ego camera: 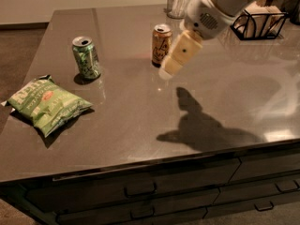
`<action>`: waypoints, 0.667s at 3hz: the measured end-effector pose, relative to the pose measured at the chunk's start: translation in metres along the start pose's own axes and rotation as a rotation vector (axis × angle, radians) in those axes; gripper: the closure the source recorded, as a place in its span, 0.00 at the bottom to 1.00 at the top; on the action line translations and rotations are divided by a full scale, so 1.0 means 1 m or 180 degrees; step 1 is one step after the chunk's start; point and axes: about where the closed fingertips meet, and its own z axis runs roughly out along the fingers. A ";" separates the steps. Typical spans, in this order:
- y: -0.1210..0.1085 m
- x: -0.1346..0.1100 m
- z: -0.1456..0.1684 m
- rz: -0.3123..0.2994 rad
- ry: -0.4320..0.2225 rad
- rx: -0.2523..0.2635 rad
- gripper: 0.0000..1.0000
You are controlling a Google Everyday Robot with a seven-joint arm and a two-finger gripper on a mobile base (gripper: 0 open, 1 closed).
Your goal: Move green can near orange can
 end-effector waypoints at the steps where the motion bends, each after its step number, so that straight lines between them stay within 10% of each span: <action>1: -0.007 -0.053 0.030 -0.0062 -0.0285 0.0018 0.00; 2: -0.021 -0.110 0.069 -0.0129 -0.0434 0.0039 0.00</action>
Offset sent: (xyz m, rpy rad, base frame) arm 0.0978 0.1541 0.0046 0.1334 -0.1112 0.0592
